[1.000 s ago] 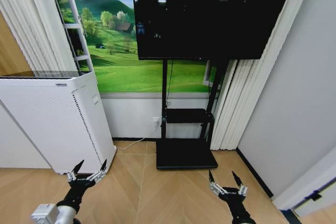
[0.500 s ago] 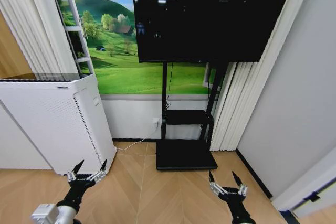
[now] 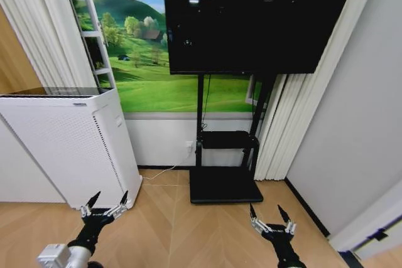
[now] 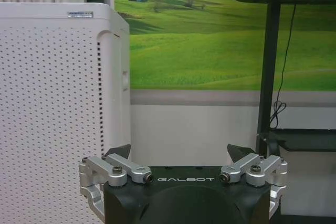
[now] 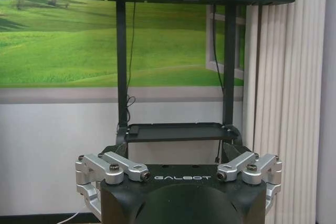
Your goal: Pick up the trash bin and place the garbage on the floor into it.
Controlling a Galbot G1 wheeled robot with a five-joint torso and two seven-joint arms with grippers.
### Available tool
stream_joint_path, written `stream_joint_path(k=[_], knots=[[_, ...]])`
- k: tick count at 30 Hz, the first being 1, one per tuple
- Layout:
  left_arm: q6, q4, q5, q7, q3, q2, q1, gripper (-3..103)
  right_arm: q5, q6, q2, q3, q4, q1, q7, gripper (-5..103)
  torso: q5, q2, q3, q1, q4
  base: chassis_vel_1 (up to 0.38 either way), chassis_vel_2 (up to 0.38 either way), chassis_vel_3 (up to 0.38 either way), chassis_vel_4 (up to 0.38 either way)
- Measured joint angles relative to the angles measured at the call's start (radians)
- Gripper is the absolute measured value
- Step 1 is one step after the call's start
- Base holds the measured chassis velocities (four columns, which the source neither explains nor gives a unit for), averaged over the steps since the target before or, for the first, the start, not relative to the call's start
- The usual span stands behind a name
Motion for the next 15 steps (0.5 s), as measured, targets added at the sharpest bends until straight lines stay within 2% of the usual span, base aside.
stream_joint_path(k=[2,5,6,15], knots=[[0.000,0.000,0.000,0.000,0.000,0.000,0.000,100,0.000,0.000,0.000,0.000,0.000,0.000,0.000,100,0.0005,-0.001,0.000,0.000,0.0001,0.241,0.192,-0.213,-0.197],[0.000,0.000,0.000,0.000,0.000,0.000,0.000,100,0.000,0.000,0.000,0.000,0.000,0.000,0.000,100,-0.0007,-0.001,-0.001,-0.001,-0.0003,0.137,0.149,-0.147,-0.128],[0.000,0.000,0.000,0.000,0.000,0.000,0.000,100,0.000,0.000,0.000,0.000,0.000,0.000,0.000,100,0.0002,-0.002,-0.001,-0.001,-0.0001,0.091,0.011,-0.113,-0.118],[0.000,0.000,0.000,0.000,0.000,0.000,0.000,100,0.000,0.000,0.000,0.000,0.000,0.000,0.000,100,0.0005,-0.003,-0.002,-0.001,-0.0002,0.008,0.003,0.009,-0.011]])
